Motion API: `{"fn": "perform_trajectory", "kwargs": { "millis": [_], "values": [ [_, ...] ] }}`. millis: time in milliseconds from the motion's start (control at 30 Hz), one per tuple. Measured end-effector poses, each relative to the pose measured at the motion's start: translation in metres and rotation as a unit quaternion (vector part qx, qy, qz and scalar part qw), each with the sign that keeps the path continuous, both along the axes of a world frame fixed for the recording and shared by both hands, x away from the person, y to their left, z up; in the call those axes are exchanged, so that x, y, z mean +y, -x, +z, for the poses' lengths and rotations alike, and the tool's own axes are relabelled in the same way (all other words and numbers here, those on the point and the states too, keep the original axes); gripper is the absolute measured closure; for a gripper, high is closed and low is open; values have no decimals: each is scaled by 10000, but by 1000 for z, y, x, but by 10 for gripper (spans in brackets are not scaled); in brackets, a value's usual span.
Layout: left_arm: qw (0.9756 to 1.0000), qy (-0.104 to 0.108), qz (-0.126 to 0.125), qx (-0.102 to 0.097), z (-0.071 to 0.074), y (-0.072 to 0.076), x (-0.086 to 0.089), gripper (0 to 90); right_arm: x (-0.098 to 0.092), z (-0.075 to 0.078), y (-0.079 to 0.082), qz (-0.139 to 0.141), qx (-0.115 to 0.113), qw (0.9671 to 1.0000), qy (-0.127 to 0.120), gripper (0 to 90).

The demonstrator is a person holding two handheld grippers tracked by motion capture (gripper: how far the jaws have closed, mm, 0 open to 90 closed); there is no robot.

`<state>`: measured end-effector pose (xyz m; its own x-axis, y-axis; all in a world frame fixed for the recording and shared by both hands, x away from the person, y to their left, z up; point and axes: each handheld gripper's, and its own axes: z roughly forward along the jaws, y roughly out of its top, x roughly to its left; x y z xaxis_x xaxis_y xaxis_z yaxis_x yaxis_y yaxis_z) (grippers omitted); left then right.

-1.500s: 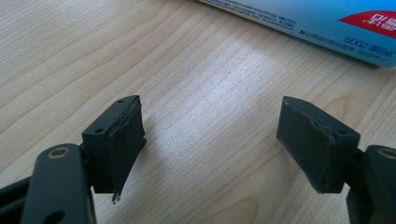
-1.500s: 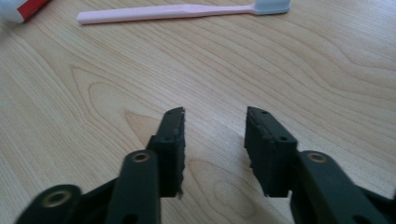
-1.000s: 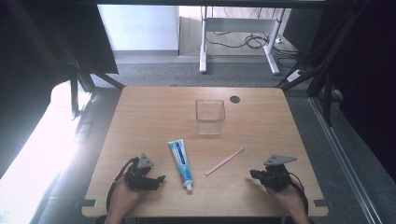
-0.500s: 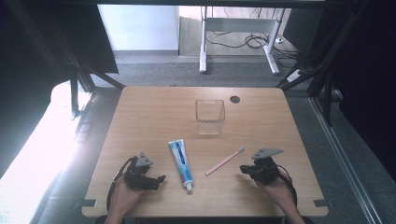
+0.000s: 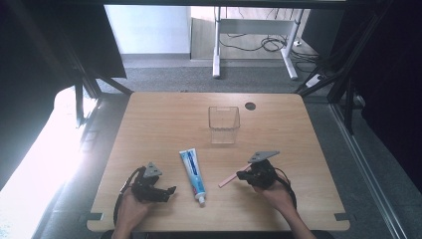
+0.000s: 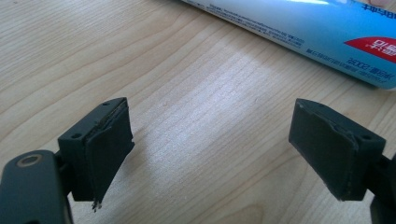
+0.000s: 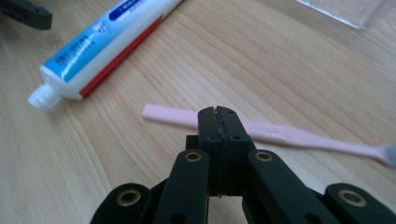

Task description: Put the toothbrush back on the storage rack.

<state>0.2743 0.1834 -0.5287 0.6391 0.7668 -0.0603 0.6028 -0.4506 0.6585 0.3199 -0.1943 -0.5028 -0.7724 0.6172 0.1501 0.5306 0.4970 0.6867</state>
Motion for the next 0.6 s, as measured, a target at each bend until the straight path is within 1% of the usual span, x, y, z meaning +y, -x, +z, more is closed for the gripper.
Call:
{"fn": "perform_trajectory", "kwargs": {
  "millis": [33,67,100,167,200,233,267,467,600],
  "values": [
    [10000,0,2,-5,0,0,0,136,0,0,0,0,0,10000,0,894],
    [10000,-7,-3,-9,0,0,0,137,6,0,-2,35,15,10000,-42,895],
    [10000,-16,-3,-12,0,0,0,137,6,0,-2,35,15,10000,-42,895],
    [10000,-30,-10,-14,0,0,0,137,12,-1,-4,57,23,10000,-57,896],
    [10000,-36,-12,-15,0,0,-1,137,15,-2,-5,77,42,10000,-46,896],
    [10000,-47,-17,-18,0,0,-1,137,21,-4,-6,114,32,9999,27,897],
    [10000,-55,-21,-19,0,0,-1,137,21,-4,-6,114,32,9999,27,897],
    [9999,-100,-25,-32,0,0,-1,137,35,-13,-11,160,76,9997,138,897],
    [9999,-99,-29,-36,0,1,-1,137,38,-16,-11,180,90,9997,152,897]
  ]
}}
